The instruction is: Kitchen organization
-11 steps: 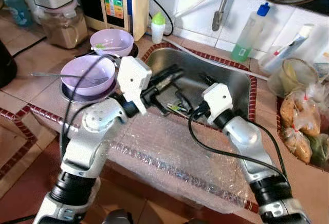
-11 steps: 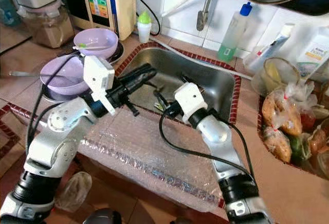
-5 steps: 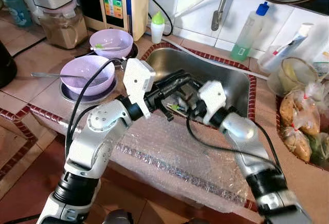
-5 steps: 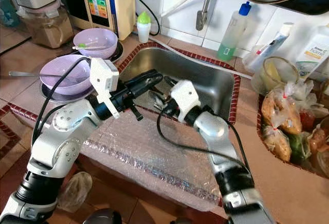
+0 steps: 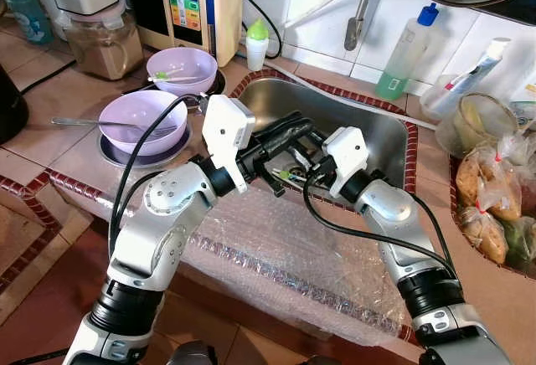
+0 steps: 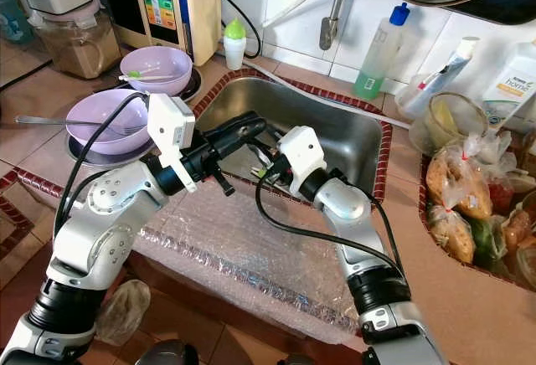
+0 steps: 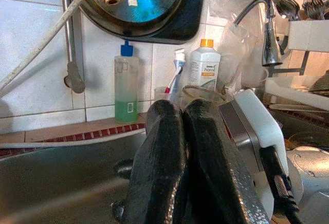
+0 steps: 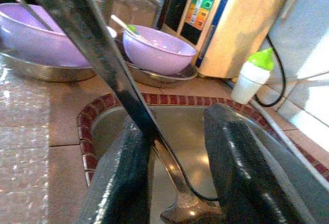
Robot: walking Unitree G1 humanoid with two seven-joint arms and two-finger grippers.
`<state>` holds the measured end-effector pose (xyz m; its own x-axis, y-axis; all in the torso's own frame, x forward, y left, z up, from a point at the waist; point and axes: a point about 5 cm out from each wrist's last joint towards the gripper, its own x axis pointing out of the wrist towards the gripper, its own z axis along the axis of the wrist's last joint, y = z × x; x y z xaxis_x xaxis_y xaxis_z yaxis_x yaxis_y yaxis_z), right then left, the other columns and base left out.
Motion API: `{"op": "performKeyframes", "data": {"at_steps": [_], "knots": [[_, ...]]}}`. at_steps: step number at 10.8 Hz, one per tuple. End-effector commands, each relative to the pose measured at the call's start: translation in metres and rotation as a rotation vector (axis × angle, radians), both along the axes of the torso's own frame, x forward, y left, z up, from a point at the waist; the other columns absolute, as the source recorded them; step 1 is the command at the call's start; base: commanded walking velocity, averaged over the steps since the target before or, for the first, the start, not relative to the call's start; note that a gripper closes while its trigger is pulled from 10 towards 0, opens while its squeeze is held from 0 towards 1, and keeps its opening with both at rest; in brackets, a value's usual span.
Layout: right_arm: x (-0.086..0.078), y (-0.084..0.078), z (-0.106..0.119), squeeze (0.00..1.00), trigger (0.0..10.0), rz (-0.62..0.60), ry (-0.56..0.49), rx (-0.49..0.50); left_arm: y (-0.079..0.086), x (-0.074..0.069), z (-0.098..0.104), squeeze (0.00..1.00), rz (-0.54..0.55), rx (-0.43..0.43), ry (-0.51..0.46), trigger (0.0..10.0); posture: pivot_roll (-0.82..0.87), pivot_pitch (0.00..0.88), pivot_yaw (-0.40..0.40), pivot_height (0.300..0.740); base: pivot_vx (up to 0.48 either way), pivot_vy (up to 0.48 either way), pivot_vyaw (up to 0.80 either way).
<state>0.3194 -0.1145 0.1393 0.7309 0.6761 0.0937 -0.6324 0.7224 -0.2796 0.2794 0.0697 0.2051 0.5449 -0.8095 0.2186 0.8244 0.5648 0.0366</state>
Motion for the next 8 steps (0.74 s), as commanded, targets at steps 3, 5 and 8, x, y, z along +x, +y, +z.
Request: {"op": "performKeyframes", "data": {"at_steps": [3, 5, 8], "knots": [[0.0, -0.011, 0.003, 0.0, 0.0, 0.016, 0.017, 0.022, -0.003, -0.002, 0.001, 0.0, -0.015, 0.016, -0.018, 0.0, -0.03, 0.0, -0.046, 0.74, 0.0, 0.0, 0.0], [0.0, -0.014, 0.002, 0.0, 0.0, 0.002, 0.013, 0.01, -0.001, -0.002, -0.003, 0.0, -0.011, 0.031, -0.014, 0.0, -0.03, 0.0, -0.046, 0.74, 0.0, 0.0, 0.0], [0.005, -0.02, 0.002, 0.0, 0.0, -0.055, -0.002, -0.008, 0.0, -0.004, -0.012, 0.0, -0.001, 0.058, -0.003, 0.0, -0.03, 0.0, -0.043, 0.74, 0.0, 0.0, 0.0]]}}
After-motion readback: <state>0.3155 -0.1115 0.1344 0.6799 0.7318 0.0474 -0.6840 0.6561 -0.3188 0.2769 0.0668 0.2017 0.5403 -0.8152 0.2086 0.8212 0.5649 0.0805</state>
